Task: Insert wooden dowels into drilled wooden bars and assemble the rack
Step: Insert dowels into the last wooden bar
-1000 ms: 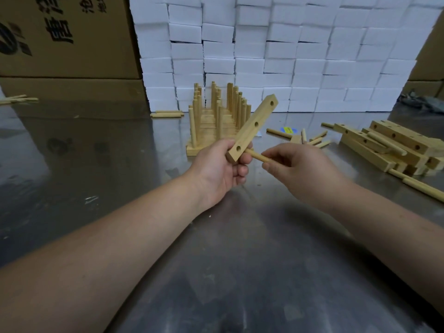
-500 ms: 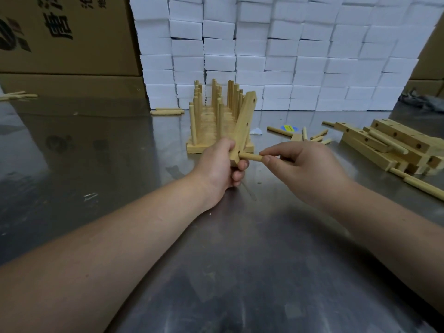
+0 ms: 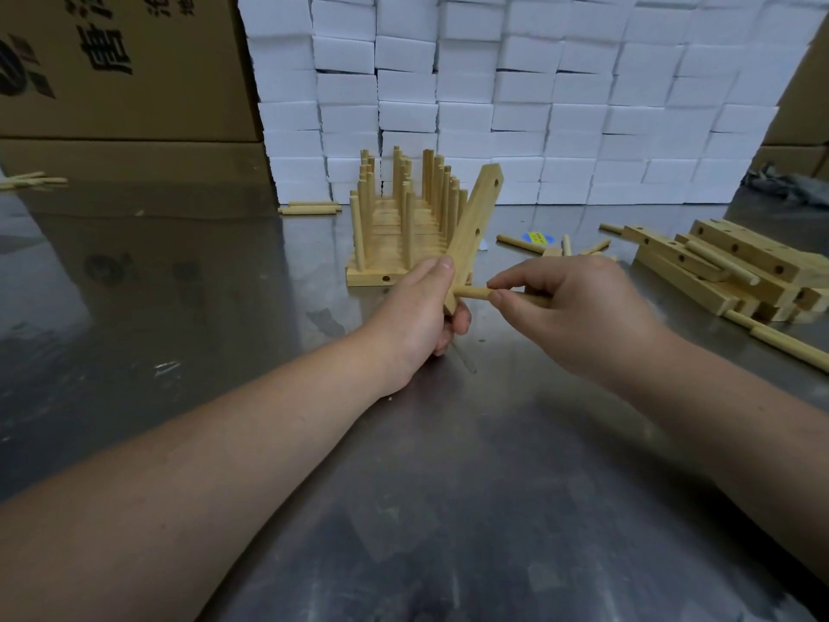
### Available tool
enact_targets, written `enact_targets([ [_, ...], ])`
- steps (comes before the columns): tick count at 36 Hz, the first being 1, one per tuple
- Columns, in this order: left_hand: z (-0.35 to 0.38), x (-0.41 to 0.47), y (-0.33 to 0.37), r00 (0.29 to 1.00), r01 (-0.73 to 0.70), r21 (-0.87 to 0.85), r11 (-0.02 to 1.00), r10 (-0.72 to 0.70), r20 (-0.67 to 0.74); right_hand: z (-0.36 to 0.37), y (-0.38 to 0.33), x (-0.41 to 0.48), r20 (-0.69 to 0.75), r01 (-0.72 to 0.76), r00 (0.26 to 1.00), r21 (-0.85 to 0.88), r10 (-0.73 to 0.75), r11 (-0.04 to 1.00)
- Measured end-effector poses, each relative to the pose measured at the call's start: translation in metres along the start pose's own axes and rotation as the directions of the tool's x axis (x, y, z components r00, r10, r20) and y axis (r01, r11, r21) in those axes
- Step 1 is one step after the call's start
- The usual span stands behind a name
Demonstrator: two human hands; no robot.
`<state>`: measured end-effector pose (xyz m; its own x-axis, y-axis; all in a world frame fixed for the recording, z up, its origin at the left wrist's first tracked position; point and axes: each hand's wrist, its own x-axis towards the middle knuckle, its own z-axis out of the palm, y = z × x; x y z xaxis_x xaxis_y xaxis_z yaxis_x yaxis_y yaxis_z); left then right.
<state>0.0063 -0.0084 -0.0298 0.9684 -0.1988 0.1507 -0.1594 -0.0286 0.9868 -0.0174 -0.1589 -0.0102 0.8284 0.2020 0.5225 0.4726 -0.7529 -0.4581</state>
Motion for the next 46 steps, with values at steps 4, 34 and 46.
enact_targets([
  [4,-0.001,0.000,0.000,1.000,-0.001,0.013,1.000,0.001,0.001,-0.001,0.000,0.001,0.013,0.005,1.000,-0.004,-0.005,1.000],
  [34,0.004,-0.005,0.000,0.980,-0.136,0.232,0.963,0.166,-0.113,0.014,-0.002,0.000,0.056,-0.248,0.968,0.381,0.245,0.891],
  [46,0.001,0.001,-0.004,0.977,-0.165,0.397,0.903,0.204,-0.058,0.014,0.000,0.003,0.098,-0.313,0.949,0.360,0.298,0.879],
])
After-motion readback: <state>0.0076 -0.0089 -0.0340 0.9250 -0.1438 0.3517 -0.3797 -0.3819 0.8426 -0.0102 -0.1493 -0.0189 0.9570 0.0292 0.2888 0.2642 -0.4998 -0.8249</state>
